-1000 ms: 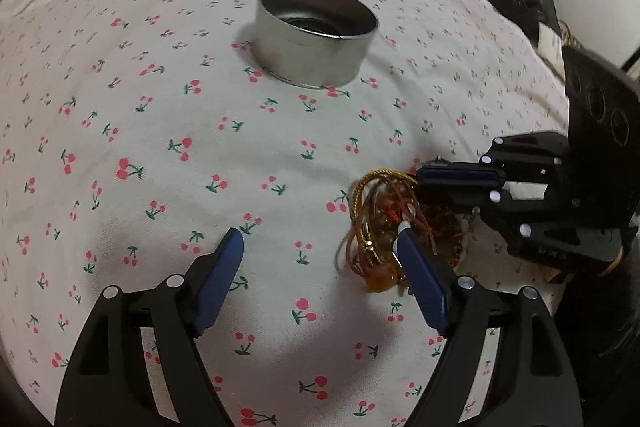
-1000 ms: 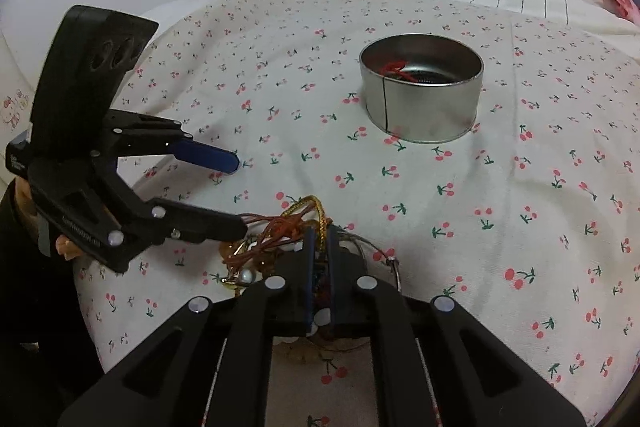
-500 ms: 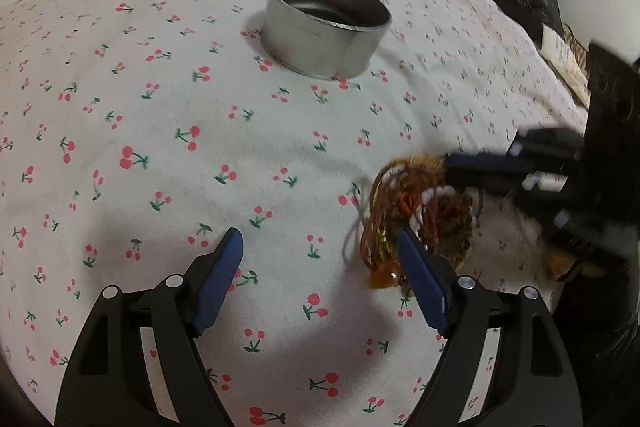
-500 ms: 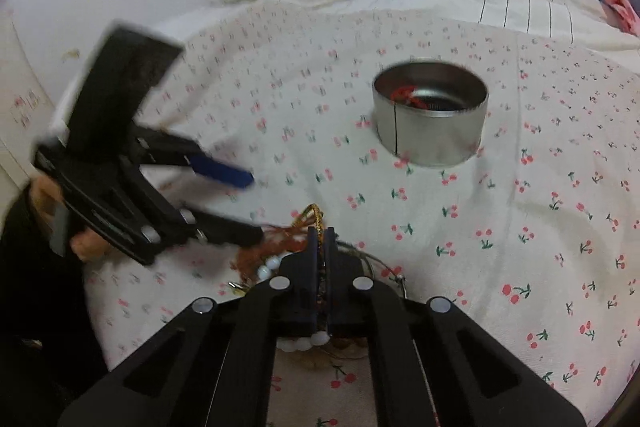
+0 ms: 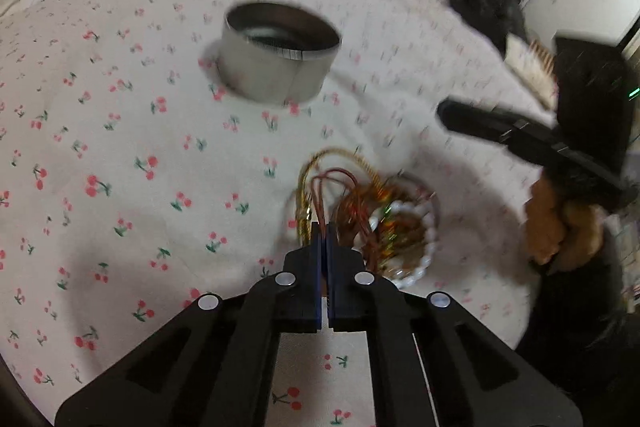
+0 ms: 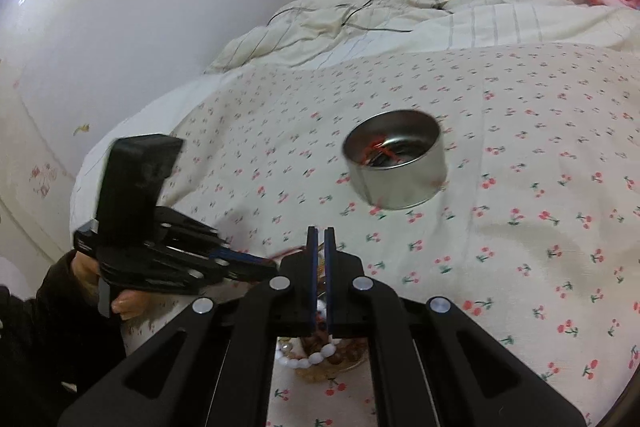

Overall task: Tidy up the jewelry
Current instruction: 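Carry the red cord bracelet into the tin with the left tool while the right tool lifts the gold bangle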

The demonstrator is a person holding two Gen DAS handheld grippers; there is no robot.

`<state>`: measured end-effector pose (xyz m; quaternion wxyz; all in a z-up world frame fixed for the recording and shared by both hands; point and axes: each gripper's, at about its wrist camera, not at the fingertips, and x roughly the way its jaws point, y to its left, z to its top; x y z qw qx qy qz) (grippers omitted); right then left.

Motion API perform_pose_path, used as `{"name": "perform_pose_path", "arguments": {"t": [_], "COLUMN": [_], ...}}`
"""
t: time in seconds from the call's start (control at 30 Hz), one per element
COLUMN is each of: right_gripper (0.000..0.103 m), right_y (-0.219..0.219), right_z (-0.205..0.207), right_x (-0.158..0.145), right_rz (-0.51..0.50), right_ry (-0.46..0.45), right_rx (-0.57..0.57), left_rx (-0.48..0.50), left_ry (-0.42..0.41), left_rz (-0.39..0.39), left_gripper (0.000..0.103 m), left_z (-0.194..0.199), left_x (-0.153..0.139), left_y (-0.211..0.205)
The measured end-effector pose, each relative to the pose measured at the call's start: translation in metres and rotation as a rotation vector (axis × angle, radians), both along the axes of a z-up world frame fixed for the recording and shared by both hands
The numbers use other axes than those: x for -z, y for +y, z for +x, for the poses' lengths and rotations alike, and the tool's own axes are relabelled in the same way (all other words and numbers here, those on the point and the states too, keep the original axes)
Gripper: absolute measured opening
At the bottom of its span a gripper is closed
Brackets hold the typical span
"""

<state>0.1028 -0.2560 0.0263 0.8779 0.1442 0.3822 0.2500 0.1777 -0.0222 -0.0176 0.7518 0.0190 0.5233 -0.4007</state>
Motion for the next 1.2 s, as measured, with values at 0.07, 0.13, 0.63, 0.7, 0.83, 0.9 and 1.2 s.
{"name": "perform_pose_path", "arguments": {"t": [0.07,0.13,0.63,0.7,0.83,0.9,1.2], "right_gripper": [0.003,0.004,0.004,0.004,0.004,0.004,0.004], "right_y": [0.0,0.004,0.051,0.041,0.019,0.008,-0.015], "right_z": [0.004,0.006,0.017,0.013,0.009,0.008,0.012], "right_x": [0.006,0.012,0.036,0.021,0.005,0.002,-0.013], "right_rz": [0.018,0.016,-0.088,-0.019,0.099,0.137,0.149], "right_ry": [0.036,0.058,0.09,0.04,-0.011,-0.022,-0.061], "right_rx": [-0.011,-0.014,-0.109,-0.093,-0.057,-0.032,0.067], "left_rx": [-0.037,-0.065,-0.185,-0.191,-0.193,-0.182,-0.141], "left_ry": [0.008,0.012,0.031,0.031,0.008,-0.024,-0.213], "left_rz": [-0.04,-0.056,0.074,0.066,0.042,0.025,0.071], "left_gripper": [0.001,0.001,0.002,0.002,0.002,0.002,0.002], "left_z": [0.006,0.011,0.03,0.031,0.028,0.024,0.004], "left_x": [-0.005,-0.008,0.016,0.015,0.006,-0.002,-0.045], "left_y": [0.012,0.021,0.025,0.026,0.029,0.029,0.002]}}
